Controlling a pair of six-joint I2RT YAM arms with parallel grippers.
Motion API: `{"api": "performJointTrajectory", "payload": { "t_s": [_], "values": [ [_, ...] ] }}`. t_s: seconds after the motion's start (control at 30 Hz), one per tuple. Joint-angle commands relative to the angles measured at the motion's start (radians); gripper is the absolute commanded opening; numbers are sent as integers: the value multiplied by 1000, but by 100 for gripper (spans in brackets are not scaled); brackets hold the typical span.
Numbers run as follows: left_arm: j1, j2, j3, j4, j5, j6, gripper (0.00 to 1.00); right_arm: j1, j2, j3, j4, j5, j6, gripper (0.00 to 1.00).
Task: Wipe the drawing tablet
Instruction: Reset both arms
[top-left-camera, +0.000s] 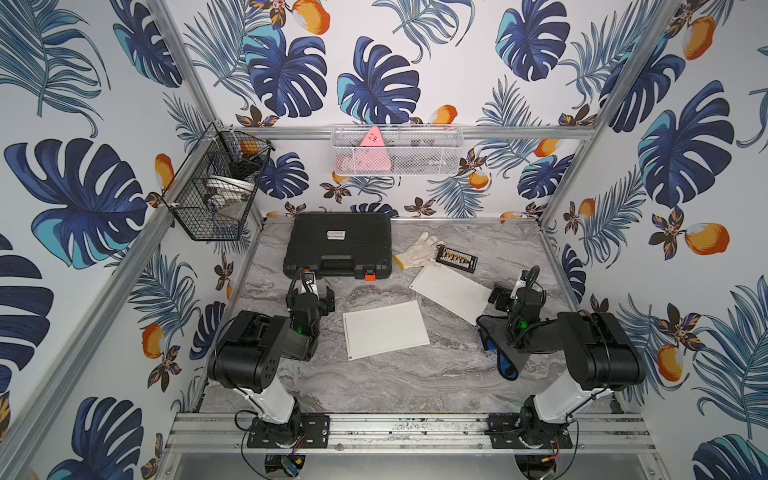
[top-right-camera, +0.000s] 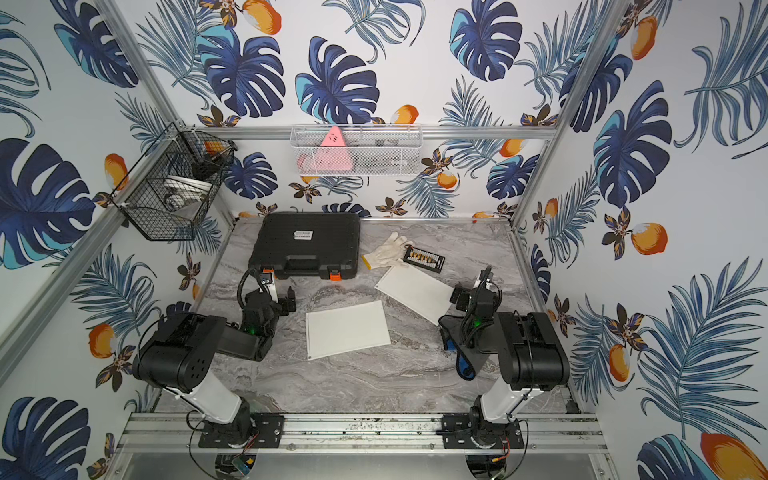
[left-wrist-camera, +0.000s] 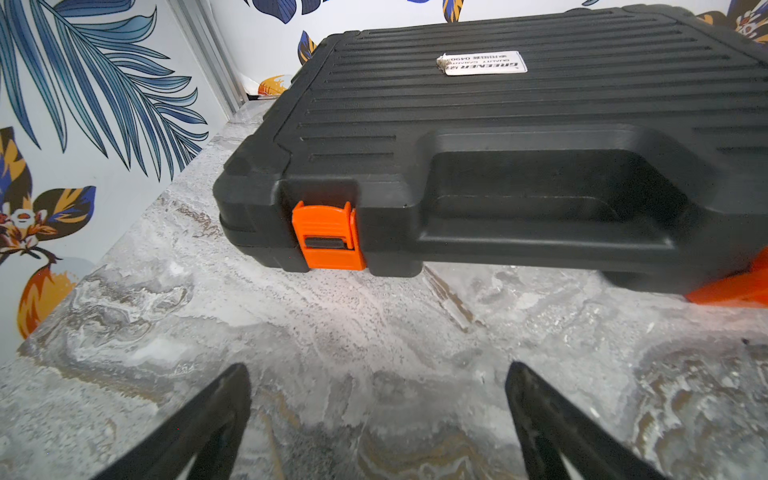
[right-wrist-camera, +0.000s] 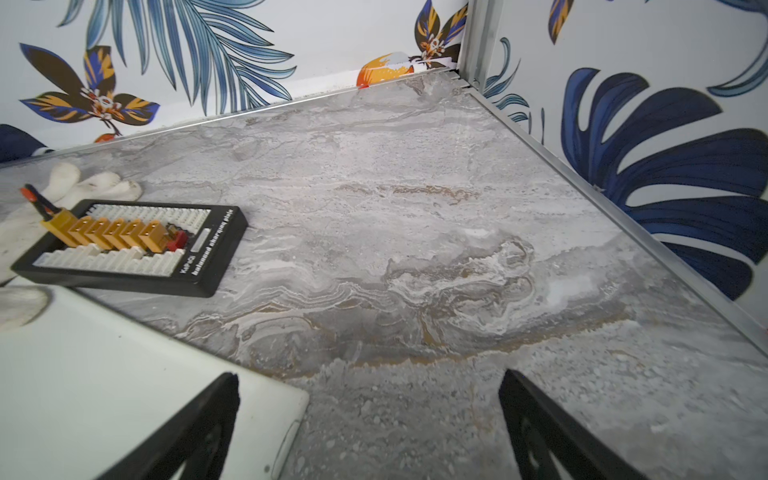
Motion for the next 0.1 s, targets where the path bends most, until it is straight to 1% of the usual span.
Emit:
{"api": "performJointTrajectory", "payload": {
  "t_s": [0.0,0.07],
  "values": [
    [0,2,0,49,-11,1,99,-13,-2,4,8,-40,9,100],
    [0,2,0,49,-12,2,99,-13,-1,-3,31,-36,4,100]
  ]
}}
